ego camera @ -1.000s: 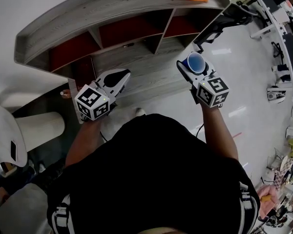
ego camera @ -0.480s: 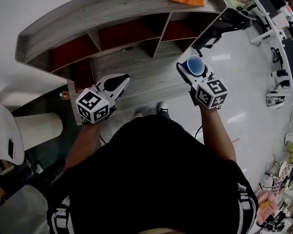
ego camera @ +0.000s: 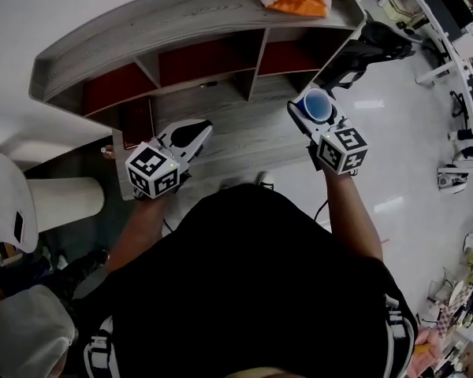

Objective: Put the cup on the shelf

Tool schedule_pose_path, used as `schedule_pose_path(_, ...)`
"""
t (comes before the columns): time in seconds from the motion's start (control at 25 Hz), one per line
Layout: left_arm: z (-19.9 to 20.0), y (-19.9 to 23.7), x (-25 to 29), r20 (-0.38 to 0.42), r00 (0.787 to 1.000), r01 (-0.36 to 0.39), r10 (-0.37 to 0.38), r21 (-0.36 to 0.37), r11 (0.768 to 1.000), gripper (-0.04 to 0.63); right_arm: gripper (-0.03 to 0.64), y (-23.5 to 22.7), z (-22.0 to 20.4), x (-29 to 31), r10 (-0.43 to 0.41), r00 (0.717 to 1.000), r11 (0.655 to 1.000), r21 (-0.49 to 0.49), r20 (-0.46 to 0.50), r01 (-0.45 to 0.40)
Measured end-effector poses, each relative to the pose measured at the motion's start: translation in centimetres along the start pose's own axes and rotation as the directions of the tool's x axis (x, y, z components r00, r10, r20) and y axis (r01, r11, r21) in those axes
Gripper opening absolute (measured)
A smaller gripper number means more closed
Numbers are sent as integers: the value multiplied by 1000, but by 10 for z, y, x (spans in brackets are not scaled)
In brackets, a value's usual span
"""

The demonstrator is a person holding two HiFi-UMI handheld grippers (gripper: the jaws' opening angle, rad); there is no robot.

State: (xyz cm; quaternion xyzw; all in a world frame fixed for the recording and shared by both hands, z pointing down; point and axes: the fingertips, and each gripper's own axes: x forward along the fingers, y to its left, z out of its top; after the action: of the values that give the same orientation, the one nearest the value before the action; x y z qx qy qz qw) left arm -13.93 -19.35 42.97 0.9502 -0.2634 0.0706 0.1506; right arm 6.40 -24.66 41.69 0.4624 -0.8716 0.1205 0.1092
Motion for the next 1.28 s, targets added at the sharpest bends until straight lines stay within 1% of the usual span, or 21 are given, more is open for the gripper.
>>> schedule_pose_path(0.36, 6, -9, 29, -13, 999, -46, 46, -4, 999, 25, 298, -42, -5, 8, 37, 999, 999, 14, -23, -36)
schedule_pose_path(0.56, 7, -5, 34, -10, 995, -96, 96, -19, 995, 25, 298, -62, -9, 24, 57, 997, 998, 15, -42, -57)
schedule_pose_path(0.72, 4, -9, 39, -24, 992, -123, 122, -27, 992, 25, 298, -74, -11, 38, 70, 995, 998, 4, -66, -70)
schedule_pose_path(1.0, -1, -7, 46, -32, 983, -180, 178, -43, 983, 25, 298, -98, -16, 69, 93, 991, 996, -5, -95, -94)
schedule_pose_path(1.28, -10, -4, 46, -36, 969, -248, 246, -74, 966, 25, 298, -116, -26, 95, 127, 983, 992, 3, -134, -128)
